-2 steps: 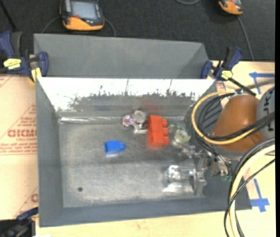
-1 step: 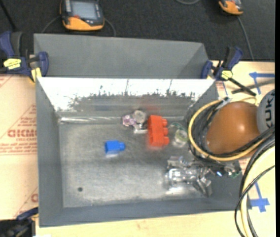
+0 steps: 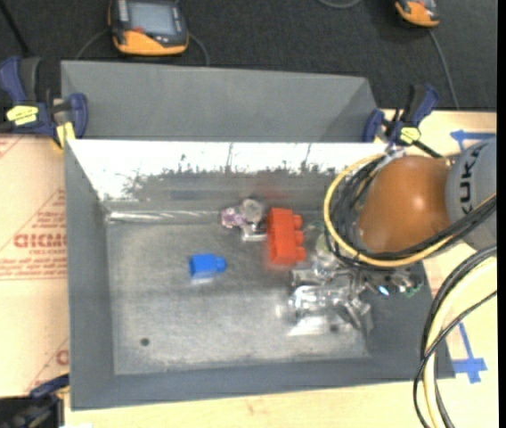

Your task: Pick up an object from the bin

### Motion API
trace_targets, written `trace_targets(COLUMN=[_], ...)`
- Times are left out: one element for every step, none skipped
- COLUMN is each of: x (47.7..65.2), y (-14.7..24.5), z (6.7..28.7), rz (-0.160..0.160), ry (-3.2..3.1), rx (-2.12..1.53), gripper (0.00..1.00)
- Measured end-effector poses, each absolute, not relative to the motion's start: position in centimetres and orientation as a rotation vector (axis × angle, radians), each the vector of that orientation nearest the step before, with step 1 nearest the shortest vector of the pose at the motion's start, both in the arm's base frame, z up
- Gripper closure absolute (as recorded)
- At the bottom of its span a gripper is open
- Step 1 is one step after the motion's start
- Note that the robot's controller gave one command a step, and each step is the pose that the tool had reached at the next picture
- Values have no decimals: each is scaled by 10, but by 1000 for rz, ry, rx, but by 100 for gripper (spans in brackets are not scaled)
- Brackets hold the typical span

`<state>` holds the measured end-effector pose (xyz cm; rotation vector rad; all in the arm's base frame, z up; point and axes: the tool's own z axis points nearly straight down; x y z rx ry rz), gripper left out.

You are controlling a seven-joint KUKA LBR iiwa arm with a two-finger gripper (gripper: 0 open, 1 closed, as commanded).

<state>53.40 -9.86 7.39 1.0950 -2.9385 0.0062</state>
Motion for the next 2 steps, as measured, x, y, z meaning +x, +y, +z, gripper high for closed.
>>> trace_targets(x=[535,527], y=[-101,-91], z=[75,200], rz=[13,7], ry=[-2947,-2944], rx=[1091,1119], gripper=[100,100])
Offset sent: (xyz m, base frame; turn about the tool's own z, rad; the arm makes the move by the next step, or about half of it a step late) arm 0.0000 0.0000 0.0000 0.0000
